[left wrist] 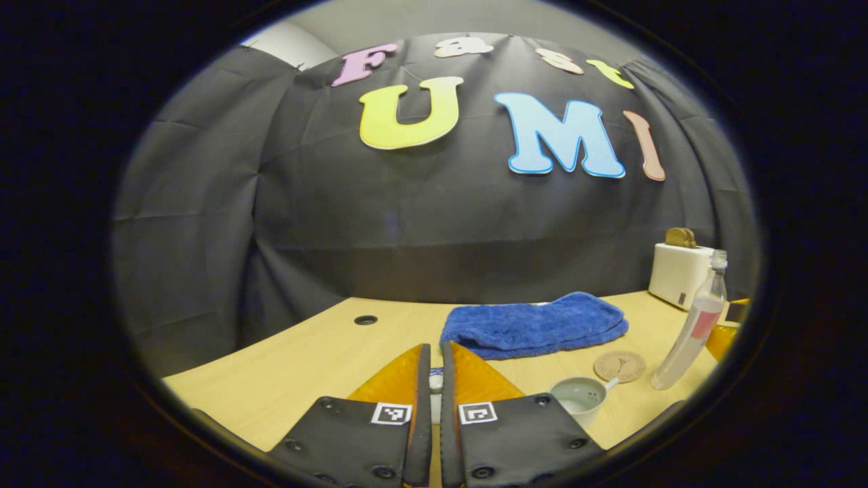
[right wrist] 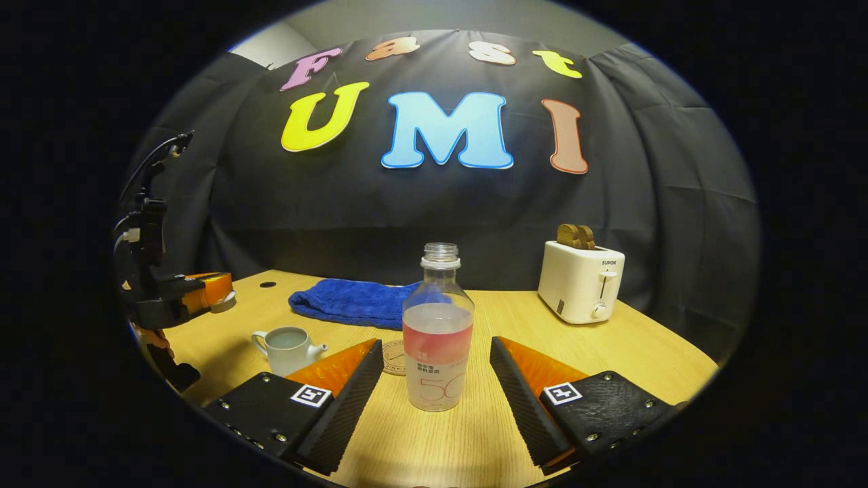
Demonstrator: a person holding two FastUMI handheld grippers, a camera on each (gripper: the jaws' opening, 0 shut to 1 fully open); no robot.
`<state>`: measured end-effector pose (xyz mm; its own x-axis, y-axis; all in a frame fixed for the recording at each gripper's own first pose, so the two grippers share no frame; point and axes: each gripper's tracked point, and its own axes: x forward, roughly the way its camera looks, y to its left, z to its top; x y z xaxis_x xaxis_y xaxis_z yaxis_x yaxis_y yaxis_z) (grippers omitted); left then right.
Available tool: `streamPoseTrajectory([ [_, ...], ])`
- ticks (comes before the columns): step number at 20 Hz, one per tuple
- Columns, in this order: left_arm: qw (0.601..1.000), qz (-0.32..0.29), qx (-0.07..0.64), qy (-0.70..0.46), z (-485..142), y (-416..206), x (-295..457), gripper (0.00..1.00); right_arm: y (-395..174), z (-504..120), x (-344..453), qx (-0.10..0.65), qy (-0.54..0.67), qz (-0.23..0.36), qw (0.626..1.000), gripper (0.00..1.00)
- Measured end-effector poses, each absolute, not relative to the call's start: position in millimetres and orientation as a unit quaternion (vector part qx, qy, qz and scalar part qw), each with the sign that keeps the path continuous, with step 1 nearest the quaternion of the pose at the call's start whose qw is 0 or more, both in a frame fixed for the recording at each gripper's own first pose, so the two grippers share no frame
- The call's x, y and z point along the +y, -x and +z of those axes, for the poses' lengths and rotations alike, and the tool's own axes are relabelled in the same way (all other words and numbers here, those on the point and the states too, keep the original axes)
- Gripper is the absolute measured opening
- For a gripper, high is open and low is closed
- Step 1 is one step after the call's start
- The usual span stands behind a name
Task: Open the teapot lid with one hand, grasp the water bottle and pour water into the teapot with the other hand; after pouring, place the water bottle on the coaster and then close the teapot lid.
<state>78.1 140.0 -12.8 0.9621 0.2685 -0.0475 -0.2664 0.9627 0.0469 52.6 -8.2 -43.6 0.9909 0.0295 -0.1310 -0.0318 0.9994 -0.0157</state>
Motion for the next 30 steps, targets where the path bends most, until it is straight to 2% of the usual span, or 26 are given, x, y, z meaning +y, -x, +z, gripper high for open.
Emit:
streamPoseTrajectory([
  [11,0.991,0.126,0.039,-0.007,-22,-82,137,0.12,-95,-83,-10,0.121,-0.006,0.018,0.992,0.97],
  [13,0.991,0.125,0.04,-0.007,-23,-83,137,0.12,-98,-91,-10,0.132,-0.012,0.023,0.991,0.84],
  [15,0.991,0.124,0.041,-0.005,-24,-83,136,0.12,-95,-90,-13,0.133,-0.014,0.022,0.991,0.77],
  [20,0.992,0.121,0.043,-0.003,-25,-83,135,0.12,-97,-90,-23,0.137,0.006,0.007,0.991,0.77],
  [25,0.992,0.116,0.046,-0.002,-27,-83,134,0.12,-102,-76,-38,0.123,0.108,-0.02,0.986,0.77],
  [30,0.992,0.112,0.05,-0.002,-28,-84,131,0.12,-111,-59,-39,0.09,0.252,-0.038,0.963,0.77],
])
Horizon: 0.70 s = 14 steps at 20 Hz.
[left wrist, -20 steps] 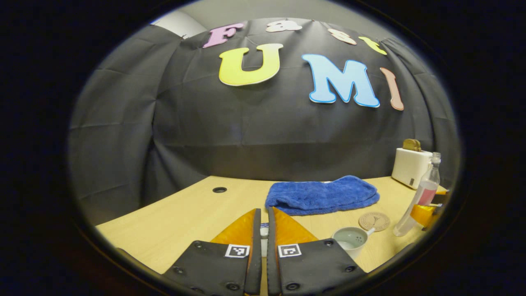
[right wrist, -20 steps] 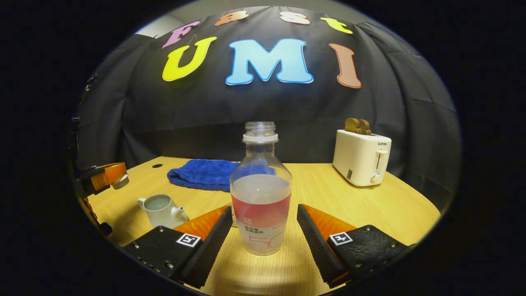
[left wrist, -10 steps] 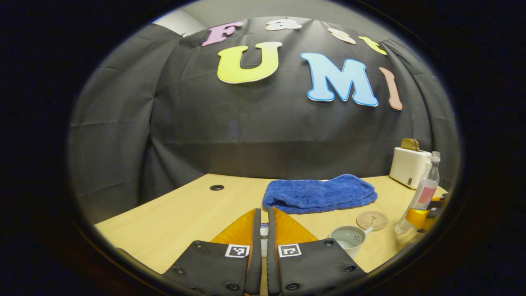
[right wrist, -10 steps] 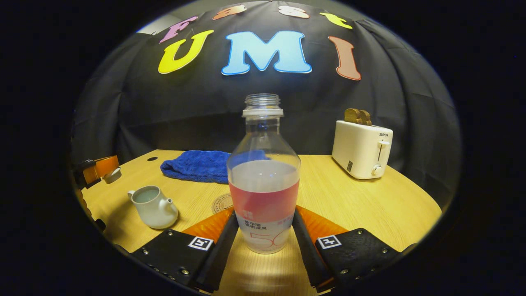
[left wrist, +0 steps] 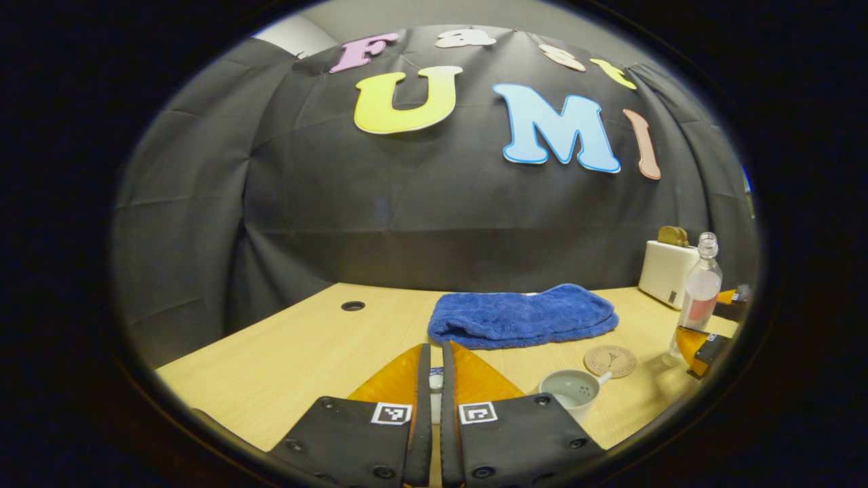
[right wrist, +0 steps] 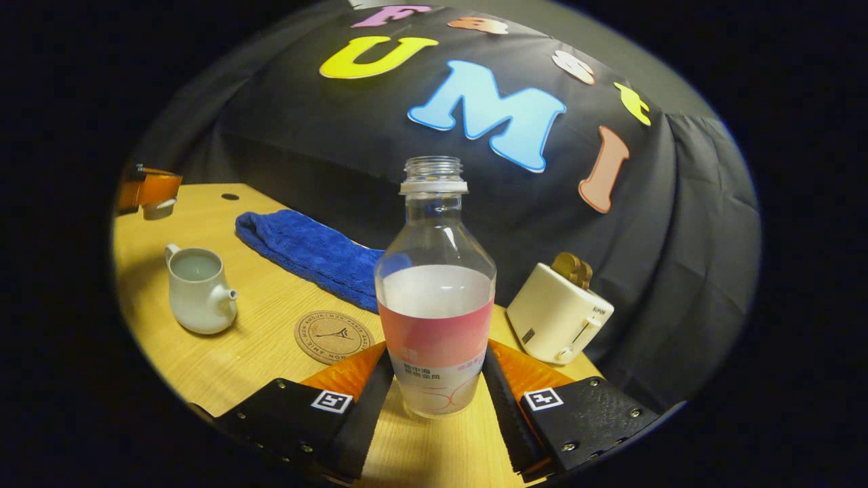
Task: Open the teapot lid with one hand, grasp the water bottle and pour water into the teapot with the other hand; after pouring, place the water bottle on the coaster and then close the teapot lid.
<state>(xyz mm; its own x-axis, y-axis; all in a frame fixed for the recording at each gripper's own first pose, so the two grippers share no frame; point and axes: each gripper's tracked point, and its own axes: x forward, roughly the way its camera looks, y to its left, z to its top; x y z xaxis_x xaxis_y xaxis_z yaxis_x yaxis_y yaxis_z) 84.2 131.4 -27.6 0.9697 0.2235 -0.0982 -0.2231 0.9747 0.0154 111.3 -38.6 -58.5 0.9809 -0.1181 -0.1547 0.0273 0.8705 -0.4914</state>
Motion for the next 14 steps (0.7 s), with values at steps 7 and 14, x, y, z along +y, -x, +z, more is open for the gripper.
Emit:
streamPoseTrajectory([
  [7,0.992,0.118,0.049,0.002,-26,-82,138,0.12,-121,-48,-18,0.064,0.375,-0.027,0.924,0.77],
  [14,0.992,0.117,0.053,0.004,-27,-84,139,0.12,-130,-31,-6,0.025,0.502,-0.019,0.864,0.77],
])
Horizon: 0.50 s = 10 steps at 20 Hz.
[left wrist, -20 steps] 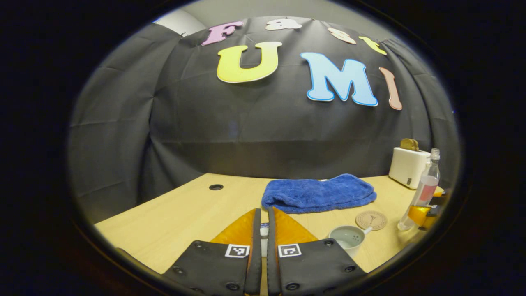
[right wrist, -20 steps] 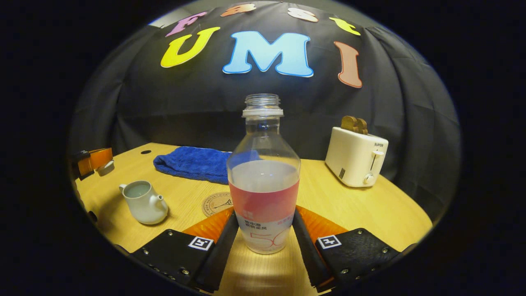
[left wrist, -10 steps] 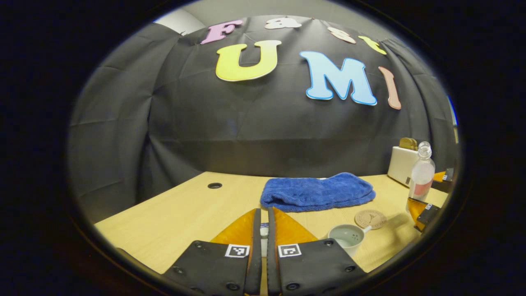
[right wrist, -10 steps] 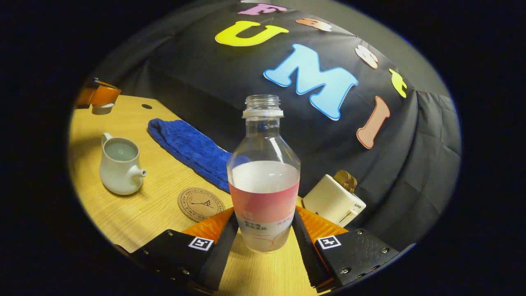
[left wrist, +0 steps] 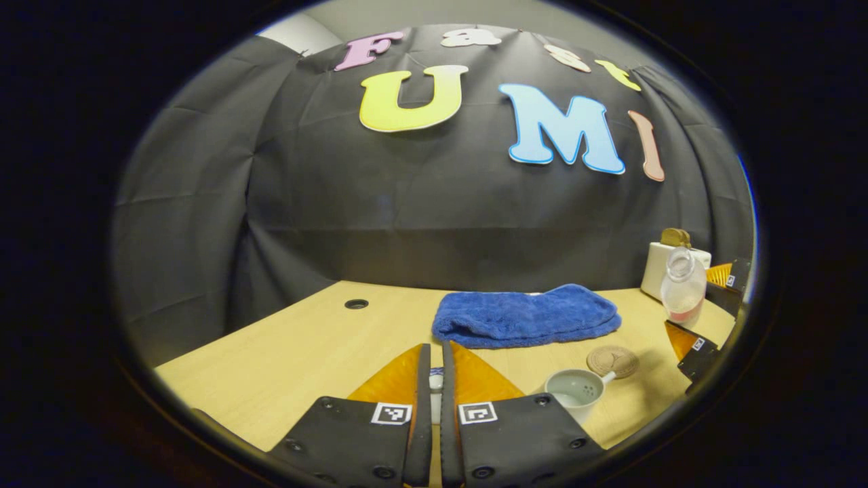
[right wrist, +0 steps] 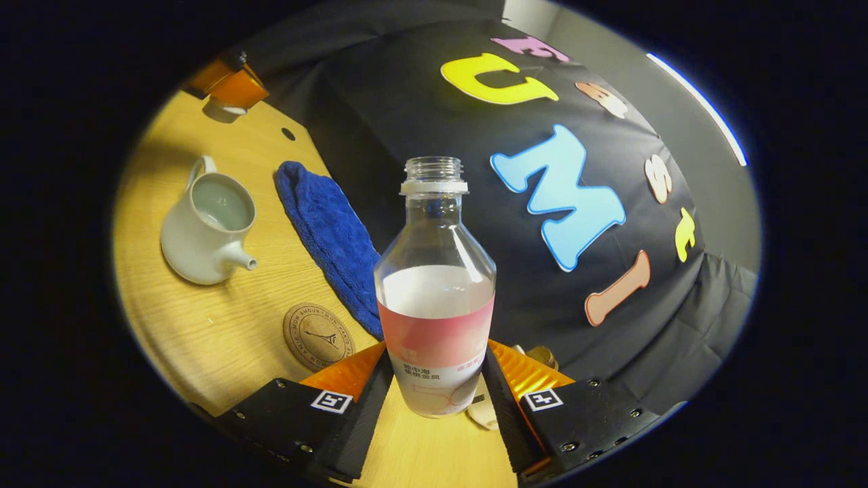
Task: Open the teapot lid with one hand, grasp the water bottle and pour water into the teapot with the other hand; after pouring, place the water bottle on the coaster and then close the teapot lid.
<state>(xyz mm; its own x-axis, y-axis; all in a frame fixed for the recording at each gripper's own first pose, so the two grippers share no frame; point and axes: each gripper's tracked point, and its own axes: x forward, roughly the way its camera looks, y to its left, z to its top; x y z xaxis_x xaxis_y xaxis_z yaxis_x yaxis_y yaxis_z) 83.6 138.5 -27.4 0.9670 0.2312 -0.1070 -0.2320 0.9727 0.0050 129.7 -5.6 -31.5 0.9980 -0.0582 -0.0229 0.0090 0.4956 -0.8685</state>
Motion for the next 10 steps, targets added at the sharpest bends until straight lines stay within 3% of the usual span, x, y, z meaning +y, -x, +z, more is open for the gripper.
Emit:
streamPoseTrajectory([
  [10,0.991,0.12,0.061,0.005,-37,-84,139,0.12,-145,-18,13,-0.019,0.627,-0.016,0.778,0.77],
])
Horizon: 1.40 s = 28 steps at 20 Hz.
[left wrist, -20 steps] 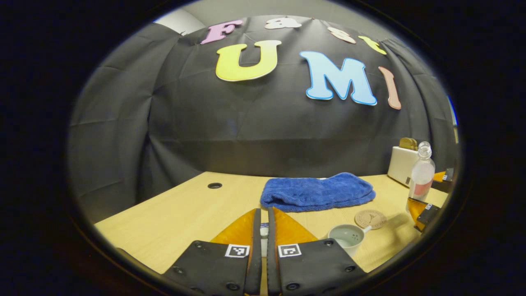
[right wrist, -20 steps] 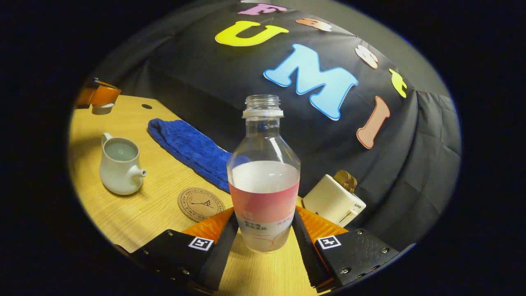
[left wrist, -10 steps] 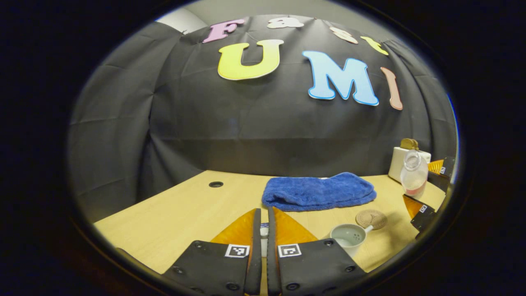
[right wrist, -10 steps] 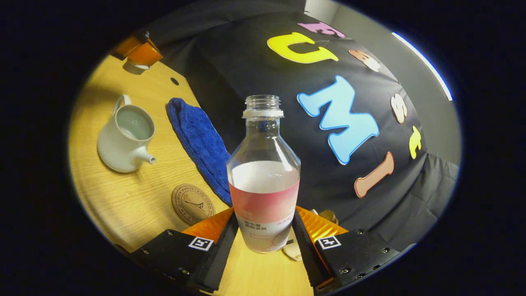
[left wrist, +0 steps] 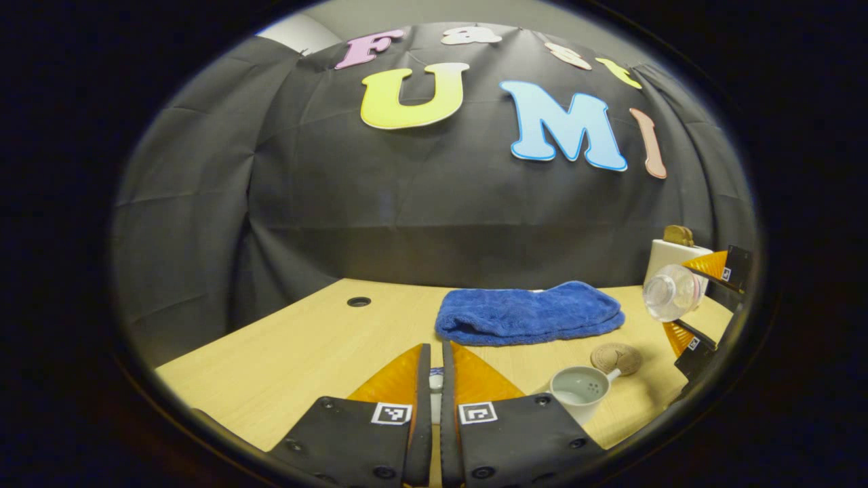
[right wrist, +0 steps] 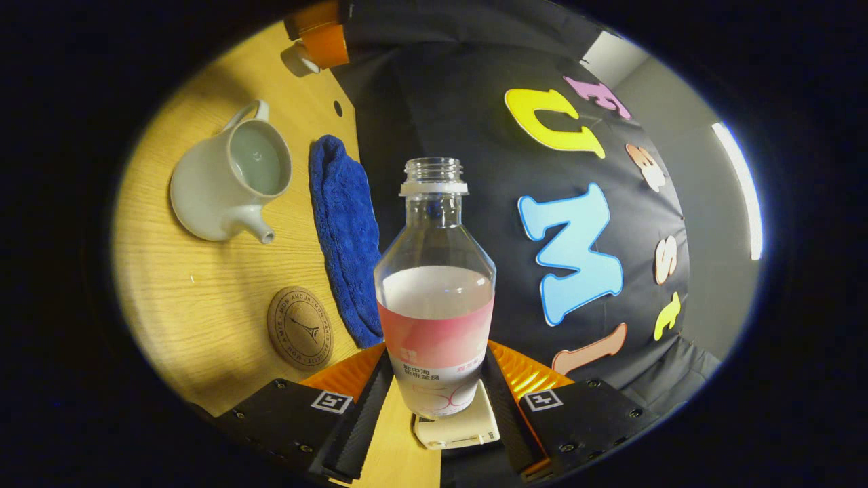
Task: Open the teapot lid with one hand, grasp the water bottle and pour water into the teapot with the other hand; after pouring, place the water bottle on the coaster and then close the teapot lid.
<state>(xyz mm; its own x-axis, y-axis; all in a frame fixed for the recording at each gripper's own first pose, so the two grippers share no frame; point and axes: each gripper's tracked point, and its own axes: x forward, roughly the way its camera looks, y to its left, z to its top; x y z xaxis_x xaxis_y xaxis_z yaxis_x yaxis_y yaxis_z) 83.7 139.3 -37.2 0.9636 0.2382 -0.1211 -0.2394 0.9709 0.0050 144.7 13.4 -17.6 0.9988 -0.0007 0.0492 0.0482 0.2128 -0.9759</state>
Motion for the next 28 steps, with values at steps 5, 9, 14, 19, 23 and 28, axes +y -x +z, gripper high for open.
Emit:
streamPoseTrajectory([
  [5,0.991,0.12,0.062,0.005,-40,-85,138,0.12,-146,-3,27,-0.055,0.674,-0.015,0.737,0.76],
  [9,0.991,0.119,0.064,0.006,-41,-86,137,0.12,-146,5,35,-0.078,0.704,-0.018,0.705,0.76],
  [14,0.991,0.119,0.066,0.005,-44,-86,136,0.12,-148,10,37,-0.09,0.722,-0.021,0.685,0.76],
  [19,0.991,0.118,0.07,0.004,-46,-88,136,0.12,-149,17,35,-0.106,0.74,-0.027,0.663,0.76],
  [23,0.99,0.118,0.071,0.003,-47,-87,135,0.12,-151,22,38,-0.118,0.748,-0.031,0.652,0.76],
  [28,0.99,0.118,0.073,0.003,-49,-88,135,0.12,-153,31,44,-0.133,0.762,-0.036,0.633,0.76],
])
